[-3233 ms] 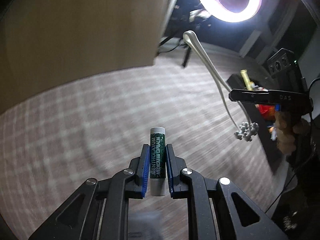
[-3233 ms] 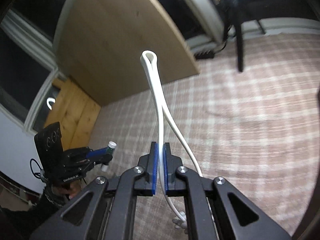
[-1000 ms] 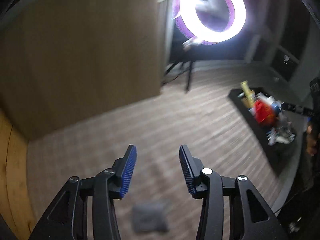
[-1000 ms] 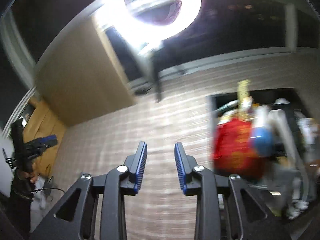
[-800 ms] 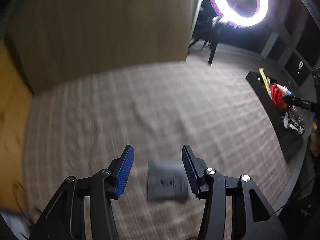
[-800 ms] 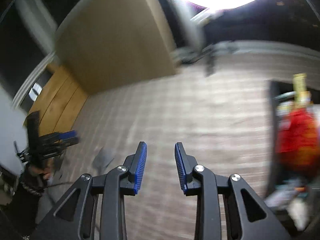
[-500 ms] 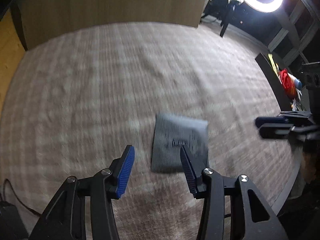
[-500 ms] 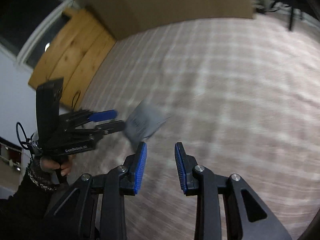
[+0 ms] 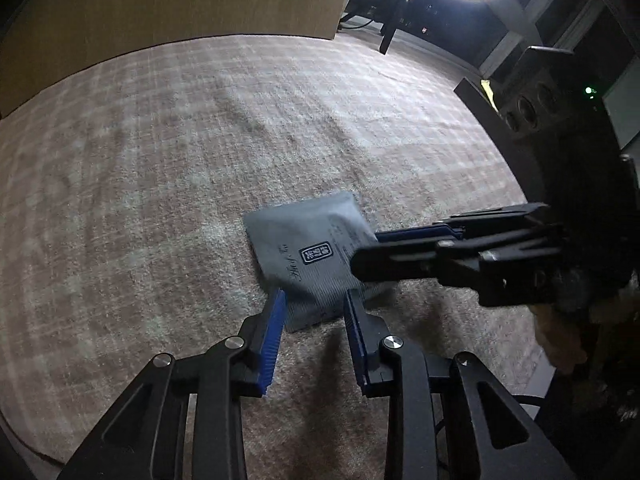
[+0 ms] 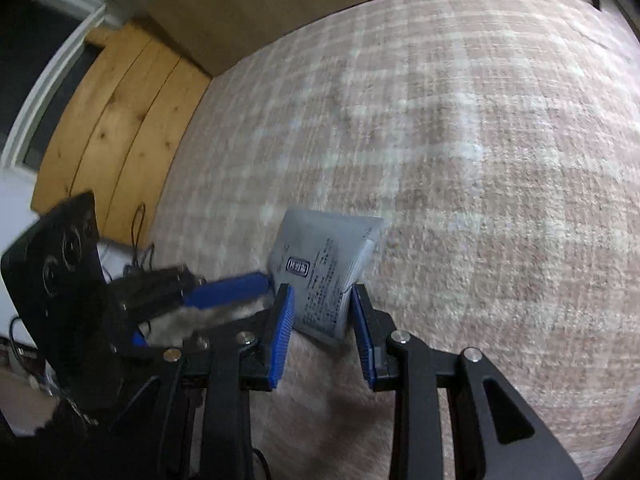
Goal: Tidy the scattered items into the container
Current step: 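Grasp the grey sachet from the carpet with the right gripper, then carry the grey sachet to the black box and release it with the right gripper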
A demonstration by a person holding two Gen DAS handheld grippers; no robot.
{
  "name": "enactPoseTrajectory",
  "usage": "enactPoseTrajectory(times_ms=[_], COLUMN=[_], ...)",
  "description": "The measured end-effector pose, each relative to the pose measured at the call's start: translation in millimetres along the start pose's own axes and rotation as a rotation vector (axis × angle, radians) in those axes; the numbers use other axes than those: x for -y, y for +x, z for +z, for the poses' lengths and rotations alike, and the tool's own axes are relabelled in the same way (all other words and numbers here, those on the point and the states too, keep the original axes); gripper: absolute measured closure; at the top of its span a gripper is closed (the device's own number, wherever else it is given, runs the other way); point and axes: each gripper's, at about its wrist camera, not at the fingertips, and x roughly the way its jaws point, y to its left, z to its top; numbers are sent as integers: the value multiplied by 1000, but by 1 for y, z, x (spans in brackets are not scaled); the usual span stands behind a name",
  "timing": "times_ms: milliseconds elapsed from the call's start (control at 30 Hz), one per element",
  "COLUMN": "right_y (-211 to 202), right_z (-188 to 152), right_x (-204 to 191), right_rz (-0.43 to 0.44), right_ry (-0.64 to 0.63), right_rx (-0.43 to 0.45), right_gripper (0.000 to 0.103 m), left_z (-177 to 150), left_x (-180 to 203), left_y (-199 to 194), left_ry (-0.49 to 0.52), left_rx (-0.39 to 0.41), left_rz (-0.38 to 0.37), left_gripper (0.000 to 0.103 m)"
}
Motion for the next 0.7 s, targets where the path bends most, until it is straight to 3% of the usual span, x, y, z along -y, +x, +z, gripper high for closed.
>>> enactPoseTrajectory(times_ms=[33, 67, 167, 200, 233, 500, 700], right_y=[0, 0, -6, -10, -14, -81, -168], right_z=[-1, -2, -6, -7, -8, -8, -18], right_x=[1, 2, 8, 10, 10, 14, 41], right_rz=[-3, -16, -23, -14, -13, -45, -91], right_ry=[9, 13, 48, 60, 63, 45, 22], right_rx=[8, 14, 42, 55, 71, 210, 357], right_gripper=[78, 91, 95, 95, 96, 96, 96], left_z=[-1, -1, -2, -3, -4, 7, 32], left_x=[-2, -3, -6, -8, -9, 8, 53], left_y=[-1, -2, -4, -6, -7, -22, -40], left_ry=[0, -2, -12, -20, -28, -65, -47], left_rx=[2, 3, 7, 6, 4, 58, 139], left_rz=[-9, -16, -21, -26, -38, -21, 24], left_gripper=[75, 75, 80, 89, 91, 91, 91])
